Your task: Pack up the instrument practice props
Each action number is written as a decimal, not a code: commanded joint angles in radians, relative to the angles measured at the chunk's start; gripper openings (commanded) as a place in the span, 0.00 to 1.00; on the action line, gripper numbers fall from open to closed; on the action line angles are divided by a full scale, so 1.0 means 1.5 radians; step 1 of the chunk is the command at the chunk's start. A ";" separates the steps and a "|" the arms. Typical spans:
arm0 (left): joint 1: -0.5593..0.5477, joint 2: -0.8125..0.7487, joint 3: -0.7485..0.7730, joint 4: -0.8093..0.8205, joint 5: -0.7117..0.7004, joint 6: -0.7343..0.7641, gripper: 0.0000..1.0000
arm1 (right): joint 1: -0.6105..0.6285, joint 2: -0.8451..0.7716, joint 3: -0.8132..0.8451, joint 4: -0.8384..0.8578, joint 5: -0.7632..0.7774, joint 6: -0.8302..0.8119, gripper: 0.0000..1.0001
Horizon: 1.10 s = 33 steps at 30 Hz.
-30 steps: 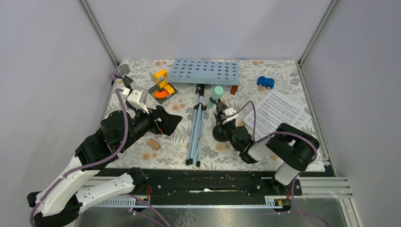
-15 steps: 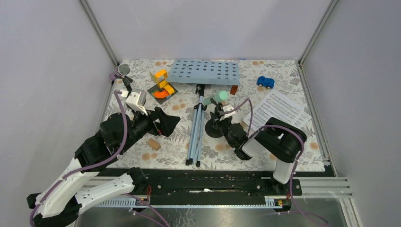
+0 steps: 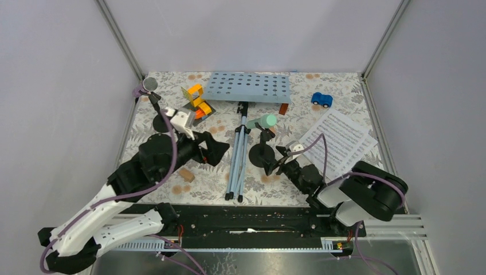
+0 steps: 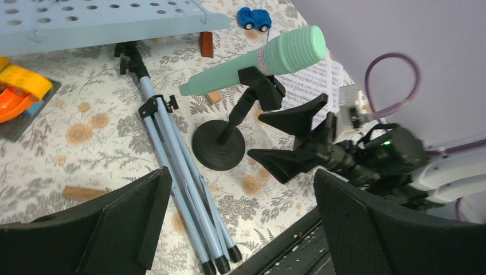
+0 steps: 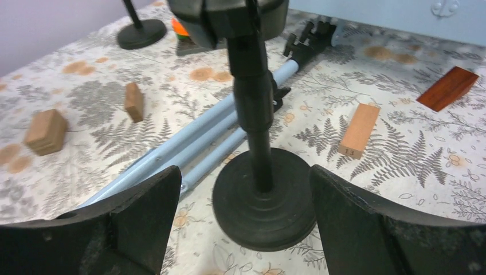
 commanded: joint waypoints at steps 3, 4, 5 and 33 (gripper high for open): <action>0.000 0.052 -0.093 0.240 0.087 0.147 0.99 | -0.002 -0.164 -0.057 0.051 -0.140 0.039 0.88; 0.000 0.057 -0.113 0.281 0.103 0.168 0.99 | -0.003 -0.198 -0.055 0.010 -0.155 0.042 0.88; 0.000 0.061 -0.133 0.321 0.119 0.192 0.99 | -0.003 -0.238 -0.051 -0.042 -0.175 0.045 0.88; 0.001 0.353 -0.241 0.931 0.262 0.586 0.97 | -0.002 -0.698 0.004 -0.599 -0.131 -0.036 0.89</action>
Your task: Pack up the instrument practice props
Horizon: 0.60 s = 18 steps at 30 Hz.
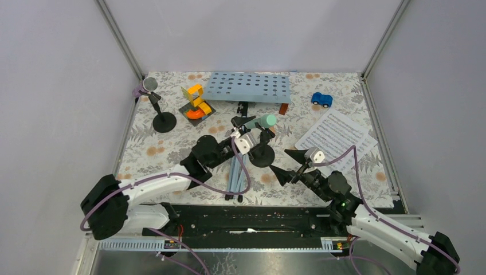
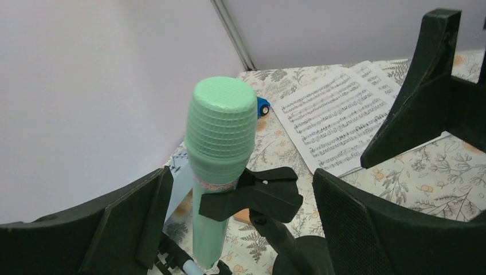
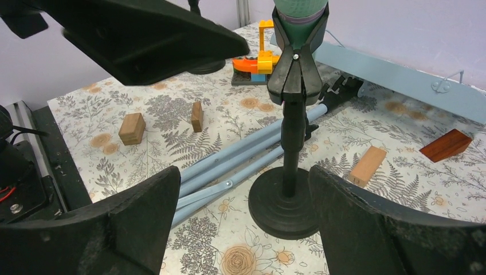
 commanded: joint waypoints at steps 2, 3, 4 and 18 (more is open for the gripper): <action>0.000 0.057 0.053 0.076 0.026 0.018 0.95 | -0.003 -0.029 0.023 -0.023 0.014 -0.015 0.89; 0.000 0.066 0.060 0.074 0.024 0.021 0.94 | -0.003 -0.035 0.018 -0.021 0.018 -0.014 0.89; 0.000 0.074 0.066 0.070 0.024 0.025 0.93 | -0.003 -0.040 0.014 -0.022 0.021 -0.013 0.89; 0.025 0.141 0.117 0.085 -0.027 0.037 0.73 | -0.003 -0.037 0.006 -0.035 0.026 0.000 0.88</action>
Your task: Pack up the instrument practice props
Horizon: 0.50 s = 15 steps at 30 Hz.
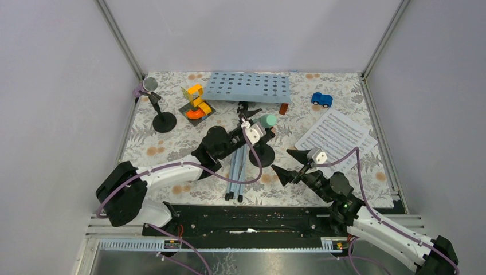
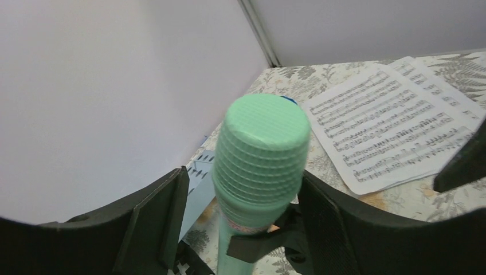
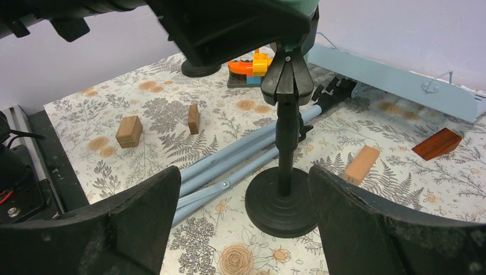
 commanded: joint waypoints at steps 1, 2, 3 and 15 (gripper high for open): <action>0.009 0.015 0.047 0.026 -0.012 0.013 0.71 | -0.003 0.001 0.002 0.009 0.015 0.002 0.88; 0.009 0.017 0.049 0.023 -0.012 0.018 0.70 | -0.003 0.004 0.001 0.013 0.016 0.001 0.88; 0.010 0.018 0.049 0.022 -0.012 0.021 0.67 | -0.003 0.005 0.001 0.018 0.018 -0.001 0.88; 0.012 0.013 0.044 -0.008 0.031 0.022 0.20 | -0.003 0.173 0.007 0.262 0.073 -0.069 0.90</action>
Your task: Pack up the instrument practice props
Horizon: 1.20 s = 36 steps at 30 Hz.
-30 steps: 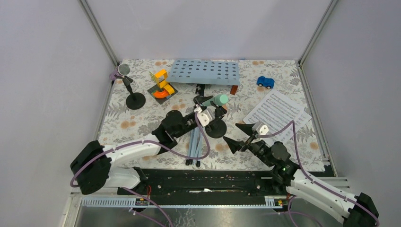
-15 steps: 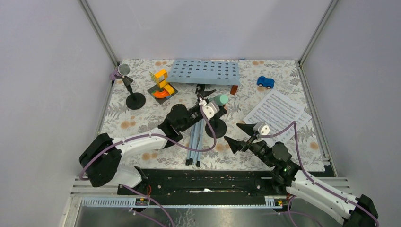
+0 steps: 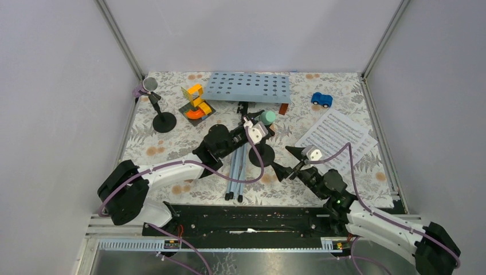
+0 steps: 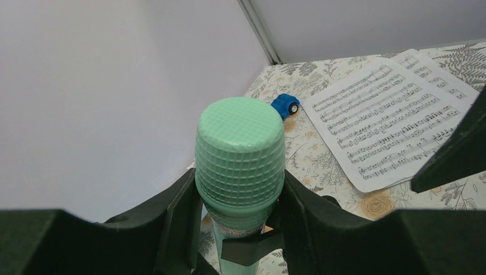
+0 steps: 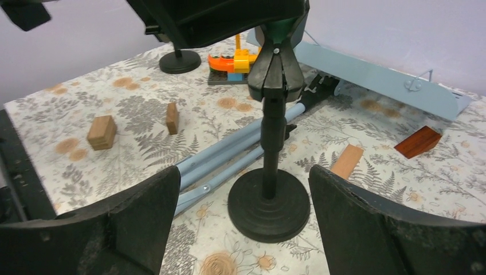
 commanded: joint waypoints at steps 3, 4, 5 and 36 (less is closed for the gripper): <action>0.004 -0.012 0.016 -0.001 0.041 -0.007 0.19 | -0.003 0.168 0.020 0.309 0.076 -0.080 0.90; 0.004 -0.014 0.015 -0.007 0.045 -0.009 0.19 | -0.003 0.197 0.028 0.342 0.099 -0.088 0.90; 0.005 -0.015 0.015 -0.015 0.048 -0.009 0.18 | -0.003 0.239 0.039 0.371 0.119 -0.099 0.90; -0.005 -0.027 0.004 -0.018 0.029 -0.004 0.03 | -0.106 0.433 0.163 0.321 -0.076 -0.085 0.74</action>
